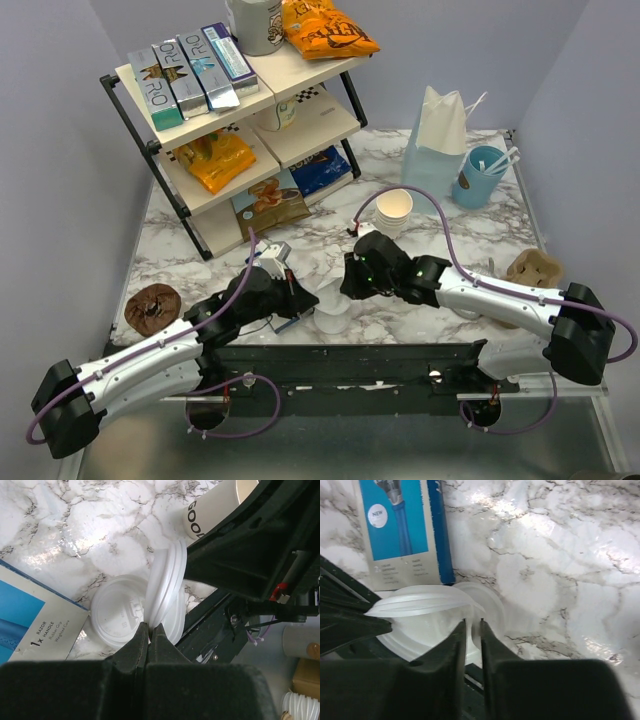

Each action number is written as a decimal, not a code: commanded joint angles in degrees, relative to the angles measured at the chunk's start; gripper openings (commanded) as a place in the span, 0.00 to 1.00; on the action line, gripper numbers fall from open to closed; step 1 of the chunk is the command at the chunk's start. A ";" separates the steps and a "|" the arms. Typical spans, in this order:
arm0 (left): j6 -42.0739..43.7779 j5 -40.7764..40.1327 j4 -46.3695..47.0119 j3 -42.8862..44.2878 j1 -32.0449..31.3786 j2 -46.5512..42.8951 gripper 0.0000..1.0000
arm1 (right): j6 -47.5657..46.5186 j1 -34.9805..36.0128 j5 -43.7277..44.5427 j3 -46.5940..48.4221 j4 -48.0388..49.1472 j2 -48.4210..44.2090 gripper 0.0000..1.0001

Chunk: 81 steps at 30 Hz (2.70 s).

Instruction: Pack the takeout coffee

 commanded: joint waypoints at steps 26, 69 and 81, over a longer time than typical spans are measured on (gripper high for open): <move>-2.38 -3.29 -3.63 9.57 -1.34 9.04 0.00 | -3.35 3.61 -26.24 3.64 17.77 -0.45 0.01; 0.69 0.13 2.93 2.81 -1.16 3.25 0.00 | -4.41 4.40 -5.81 3.90 3.02 -16.61 0.80; 9.57 24.65 21.85 -2.03 -0.64 0.61 0.00 | -3.53 4.40 -10.05 -4.71 -10.79 -35.59 0.75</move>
